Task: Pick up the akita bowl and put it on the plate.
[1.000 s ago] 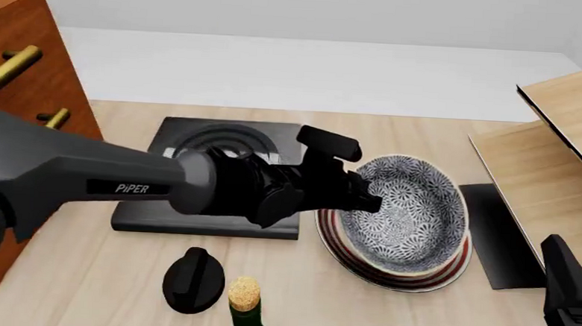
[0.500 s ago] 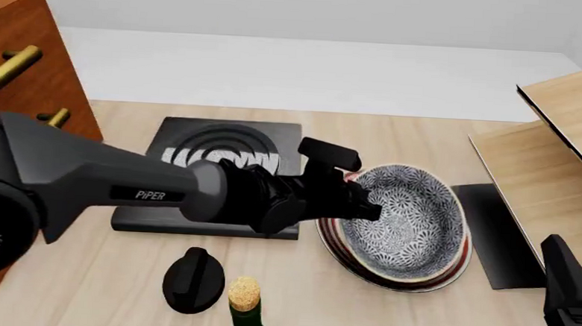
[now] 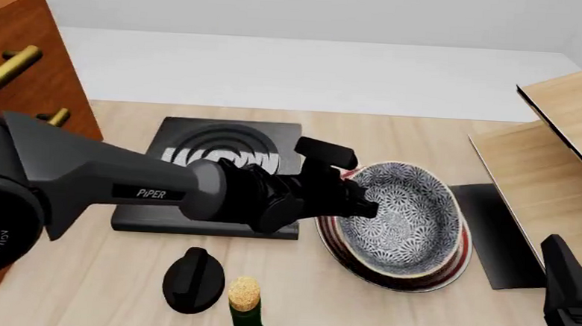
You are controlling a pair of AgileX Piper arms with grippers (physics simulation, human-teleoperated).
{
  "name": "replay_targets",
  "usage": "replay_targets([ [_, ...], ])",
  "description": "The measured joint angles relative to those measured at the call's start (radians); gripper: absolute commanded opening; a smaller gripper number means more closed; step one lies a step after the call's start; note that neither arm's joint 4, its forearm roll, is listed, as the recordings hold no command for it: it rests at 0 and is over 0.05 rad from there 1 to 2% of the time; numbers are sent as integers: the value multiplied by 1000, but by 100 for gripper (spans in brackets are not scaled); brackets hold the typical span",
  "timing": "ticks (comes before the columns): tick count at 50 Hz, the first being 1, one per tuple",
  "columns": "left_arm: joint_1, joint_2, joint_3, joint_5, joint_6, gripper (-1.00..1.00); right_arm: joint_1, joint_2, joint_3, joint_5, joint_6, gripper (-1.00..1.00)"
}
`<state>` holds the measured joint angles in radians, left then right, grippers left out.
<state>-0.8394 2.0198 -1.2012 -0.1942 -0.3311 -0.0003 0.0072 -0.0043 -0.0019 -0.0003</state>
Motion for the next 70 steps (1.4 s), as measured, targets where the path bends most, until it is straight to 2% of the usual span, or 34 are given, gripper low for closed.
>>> replay_targets([
  [1, 1, 0, 0, 0, 0, 100, 0, 0, 0, 0, 0, 100],
  [31, -6, -46, 29, -12, 14, 100, 0, 0, 0, 0, 0, 100],
  [55, 7, -298, 114, 21, 60, 100, 0, 0, 0, 0, 0, 100],
  [70, 26, -496, 206, 33, 122, 100, 0, 0, 0, 0, 0, 100],
])
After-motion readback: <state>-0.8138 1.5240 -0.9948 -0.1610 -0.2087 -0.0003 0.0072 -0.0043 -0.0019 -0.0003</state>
